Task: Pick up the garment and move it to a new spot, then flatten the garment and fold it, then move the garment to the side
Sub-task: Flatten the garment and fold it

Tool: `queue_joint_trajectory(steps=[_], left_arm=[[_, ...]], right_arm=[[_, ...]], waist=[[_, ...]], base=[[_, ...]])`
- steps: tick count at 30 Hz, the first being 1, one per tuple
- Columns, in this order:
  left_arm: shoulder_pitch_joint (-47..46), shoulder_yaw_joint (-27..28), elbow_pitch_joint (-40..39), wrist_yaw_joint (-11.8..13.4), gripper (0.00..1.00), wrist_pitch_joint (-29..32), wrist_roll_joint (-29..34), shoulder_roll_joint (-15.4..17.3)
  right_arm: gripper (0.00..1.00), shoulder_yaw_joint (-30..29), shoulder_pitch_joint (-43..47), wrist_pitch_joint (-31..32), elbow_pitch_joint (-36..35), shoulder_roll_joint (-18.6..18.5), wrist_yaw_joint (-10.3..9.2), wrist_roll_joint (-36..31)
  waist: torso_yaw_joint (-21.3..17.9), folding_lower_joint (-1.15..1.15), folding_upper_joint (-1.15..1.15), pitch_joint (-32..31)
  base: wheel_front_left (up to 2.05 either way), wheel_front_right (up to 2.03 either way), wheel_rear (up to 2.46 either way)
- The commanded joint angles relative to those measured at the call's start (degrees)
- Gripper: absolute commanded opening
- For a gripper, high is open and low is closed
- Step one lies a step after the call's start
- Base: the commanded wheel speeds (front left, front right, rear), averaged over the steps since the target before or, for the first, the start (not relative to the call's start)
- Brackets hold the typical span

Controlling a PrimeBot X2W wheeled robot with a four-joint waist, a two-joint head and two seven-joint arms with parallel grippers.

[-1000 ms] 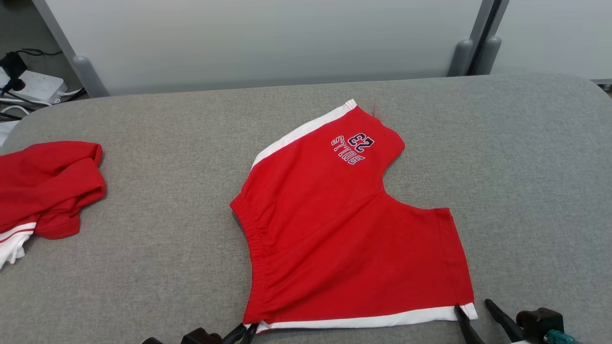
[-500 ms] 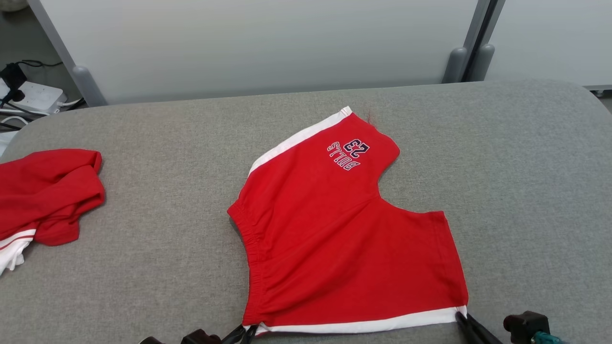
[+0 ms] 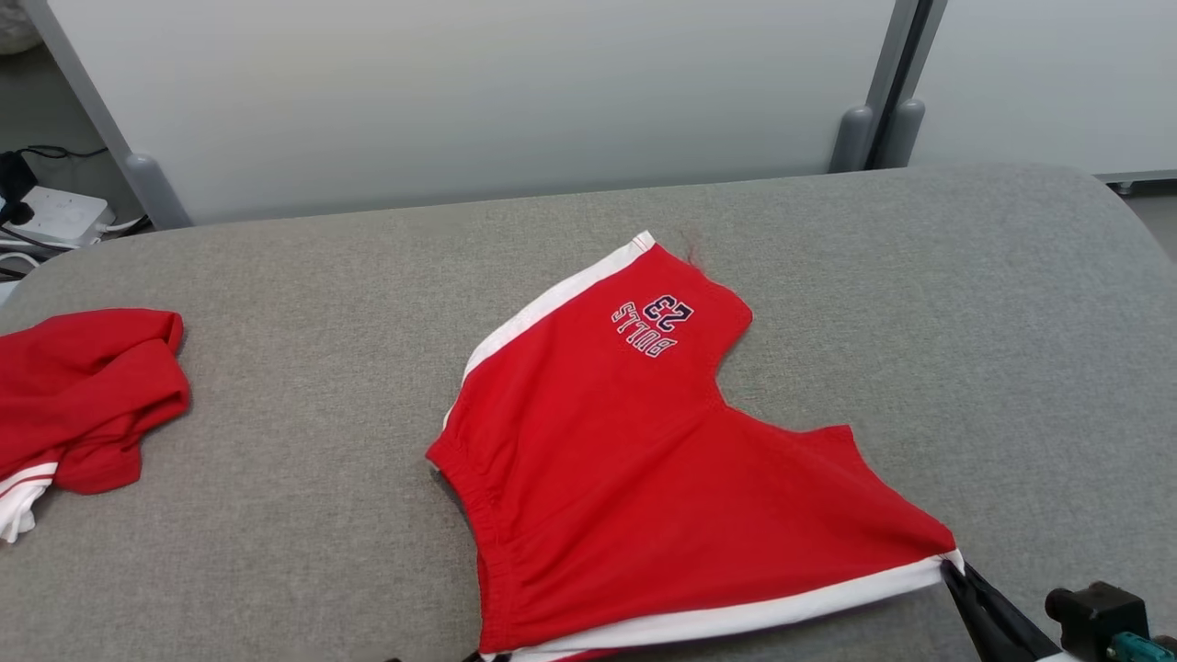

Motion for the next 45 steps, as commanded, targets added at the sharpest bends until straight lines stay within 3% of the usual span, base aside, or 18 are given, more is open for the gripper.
queue_joint_trajectory(steps=[1, 8, 11, 14, 25, 30, 34, 45], left_arm=[[-0.4, 2.0, -3.3, 0.8, 0.00, 0.7, -0.4, 1.2], [4.4, 0.9, -15.9, 2.0, 0.00, 8.8, -2.6, 3.0], [4.7, 1.0, -18.1, 1.5, 0.00, 9.7, -5.4, 2.7], [3.4, 1.1, -17.4, 0.7, 0.00, 8.7, -9.0, 1.7], [-8.1, 0.6, -6.8, -0.9, 0.00, 3.4, -18.2, -0.5], [-15.2, -0.4, -0.3, -1.0, 0.00, -0.1, -22.0, -1.1], [-20.7, -1.9, 5.7, -1.0, 0.00, -3.5, -21.0, -0.7], [-31.9, -5.2, 19.4, -1.1, 0.00, -9.0, -19.5, -3.5]], right_arm=[[0.00, -0.3, 0.8, 1.0, -2.9, -2.2, -0.19, -0.7], [0.00, -6.7, 9.1, 10.1, -16.7, -3.2, -0.19, -1.9], [0.00, -8.8, 8.9, 12.0, -19.0, -2.9, -0.19, -3.6], [0.00, -10.3, 6.1, 12.7, -18.4, 0.3, -0.19, -3.0], [0.00, -9.8, -12.2, 13.8, -5.2, 3.8, -0.19, -5.2], [0.00, -4.3, -24.7, 13.5, 4.6, 4.8, -0.19, -4.1], [0.00, 0.3, -33.6, 12.5, 13.7, 5.2, -0.19, -2.9], [0.00, 10.5, -51.2, 8.7, 33.2, 6.2, -0.19, 2.1]], waist=[[-0.3, 0.00, 0.00, 0.0], [-0.8, 0.00, 0.00, 0.2], [-0.7, 0.00, 0.00, 0.5], [-0.2, 0.00, 0.00, 0.9], [4.0, 0.00, 0.00, 4.3], [5.5, 0.00, 0.00, 6.4], [6.8, 0.00, 0.00, 7.8], [11.3, 0.00, 0.00, 12.1]], base=[[0.00, 0.00, 0.00], [0.00, 0.00, 0.00], [0.00, 0.00, 0.00], [0.00, 0.00, 0.00], [0.00, 0.00, 0.00], [0.00, 0.00, 0.00], [0.00, 0.00, 0.00], [0.00, 0.00, 0.00]])
